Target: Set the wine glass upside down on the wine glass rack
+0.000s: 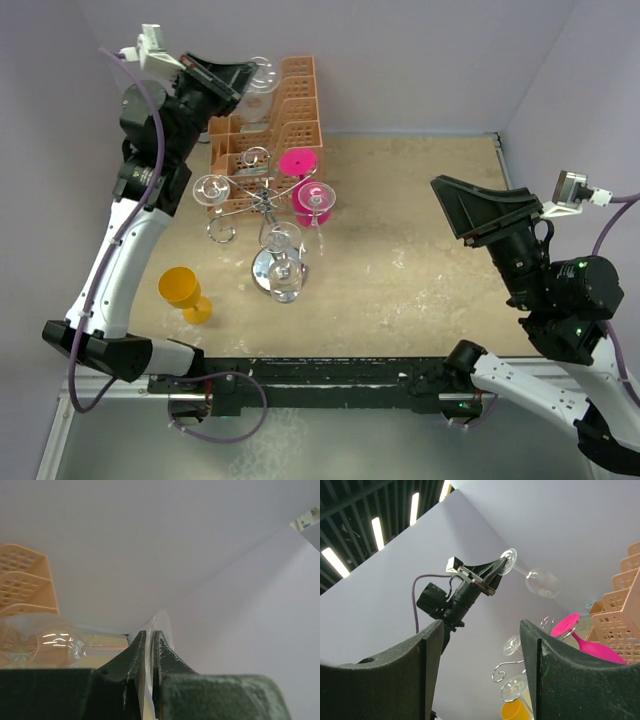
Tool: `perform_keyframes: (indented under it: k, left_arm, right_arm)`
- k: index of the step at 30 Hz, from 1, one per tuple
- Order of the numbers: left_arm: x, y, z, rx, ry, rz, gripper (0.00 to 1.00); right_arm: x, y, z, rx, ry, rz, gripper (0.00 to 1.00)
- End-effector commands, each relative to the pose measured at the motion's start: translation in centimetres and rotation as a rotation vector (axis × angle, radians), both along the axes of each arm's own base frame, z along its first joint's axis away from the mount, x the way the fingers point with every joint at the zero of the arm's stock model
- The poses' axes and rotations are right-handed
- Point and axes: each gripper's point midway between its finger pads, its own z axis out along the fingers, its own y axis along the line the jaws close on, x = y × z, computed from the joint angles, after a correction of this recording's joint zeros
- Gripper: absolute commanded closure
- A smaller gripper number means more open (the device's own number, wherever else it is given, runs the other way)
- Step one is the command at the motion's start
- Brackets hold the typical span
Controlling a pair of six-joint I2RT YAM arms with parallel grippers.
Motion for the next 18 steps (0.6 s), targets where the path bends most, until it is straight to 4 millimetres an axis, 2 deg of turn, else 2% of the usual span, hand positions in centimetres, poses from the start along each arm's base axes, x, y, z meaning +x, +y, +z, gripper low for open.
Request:
perform_keyframes:
  k: [1, 5, 11, 18]
  left_arm:
    - [-0.8, 5.5, 2.1, -0.066, -0.05, 0.096, 1.0]
    - [0.6, 8.6, -1.3, -0.099, 0.035, 0.169, 1.0]
    - [1.0, 10.7, -5.8, -0.108, 0.161, 0.235, 1.0]
    - [0.1, 10.5, -8.5, -0.093, 0.261, 0.218, 1.0]
  right_arm:
    - [-0.6, -0.4, 0.8, 0.032, -0.026, 0.01, 0.36]
    - [-0.5, -0.1, 0.3, 0.041, -0.012, 0.021, 0.36]
    - [-0.1, 0.8, -0.7, 0.027, 0.015, 0.042, 0.37]
    - [0.3, 1.2, -1.4, 0.019, 0.035, 0.05, 0.37]
